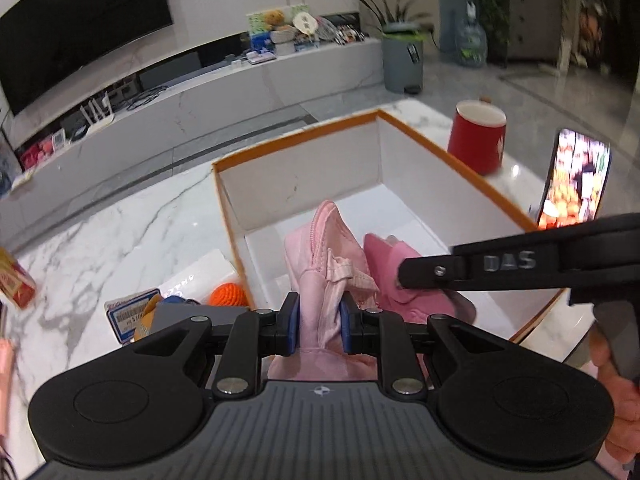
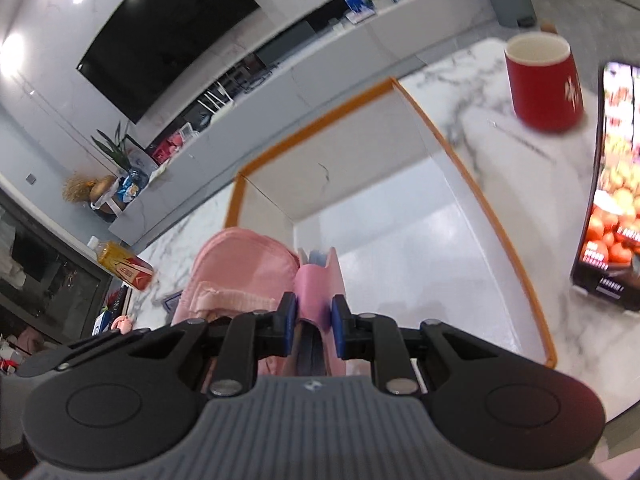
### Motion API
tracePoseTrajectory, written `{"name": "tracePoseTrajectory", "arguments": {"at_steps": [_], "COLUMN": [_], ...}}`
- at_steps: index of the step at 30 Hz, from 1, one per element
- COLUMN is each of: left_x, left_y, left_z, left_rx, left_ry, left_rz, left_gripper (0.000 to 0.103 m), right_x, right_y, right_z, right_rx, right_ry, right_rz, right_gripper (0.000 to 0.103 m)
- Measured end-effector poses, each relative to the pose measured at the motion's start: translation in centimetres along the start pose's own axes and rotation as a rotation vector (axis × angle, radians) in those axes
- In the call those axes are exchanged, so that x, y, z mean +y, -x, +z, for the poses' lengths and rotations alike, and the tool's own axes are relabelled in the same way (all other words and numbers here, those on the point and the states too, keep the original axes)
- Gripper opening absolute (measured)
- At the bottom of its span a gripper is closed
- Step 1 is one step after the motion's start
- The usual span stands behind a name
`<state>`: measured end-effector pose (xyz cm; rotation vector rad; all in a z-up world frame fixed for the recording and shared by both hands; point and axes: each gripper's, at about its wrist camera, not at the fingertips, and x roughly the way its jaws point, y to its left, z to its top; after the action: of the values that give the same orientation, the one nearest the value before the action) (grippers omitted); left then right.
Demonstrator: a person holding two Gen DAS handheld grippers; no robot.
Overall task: Organize objects
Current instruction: 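Carry the pink backpack with the left gripper while the right gripper carries the pouch into the orange box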
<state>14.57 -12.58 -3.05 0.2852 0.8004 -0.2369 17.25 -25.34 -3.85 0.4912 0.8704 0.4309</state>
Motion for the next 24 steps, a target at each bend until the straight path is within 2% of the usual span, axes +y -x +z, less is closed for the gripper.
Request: {"name": "tracePoseTrajectory", "arguments": {"at_steps": [6, 9, 13, 15, 17, 20, 24], "left_x": [-2.0, -1.8, -1.3, -0.7, -0.2, 0.7, 2.0], "left_y": [-2.5, -2.9, -2.6, -2.4, -2.0, -0.5, 2.6], "left_z": [-0.7, -0.9, -1.0, -0.9, -0.9, -1.2, -2.0], "left_rx": [0.108, 0.125, 0.136, 0.135, 0.129, 0.1, 0.007], "left_ry": [-0.094, -0.057, -0.025, 0.0, 0.018, 0.03, 0.037], "left_rz": [0.032, 0.036, 0.023, -0.019, -0.058, -0.105, -0.132], "left_gripper": [0.024, 0.027, 0.036, 0.042, 0.057, 0.063, 0.064], "right_x": [-1.3, -1.4, -1.3, -1.1, -0.9, -0.5, 0.3], "right_y": [-1.2, -1.2, -1.9, -2.5, -3.0, -3.8, -4.1], "right_z": [-0.1, -0.1, -0.1, 0.0, 0.1, 0.0, -0.3], "right_rx": [-0.004, -0.015, 0.021, 0.045, 0.075, 0.1, 0.12], "right_ry": [-0.001, 0.011, 0.026, 0.028, 0.028, 0.045, 0.078], "right_rz": [-0.046, -0.053, -0.039, -0.025, -0.009, -0.021, -0.036], "right_gripper": [0.02, 0.02, 0.02, 0.02, 0.02, 0.02, 0.02]}}
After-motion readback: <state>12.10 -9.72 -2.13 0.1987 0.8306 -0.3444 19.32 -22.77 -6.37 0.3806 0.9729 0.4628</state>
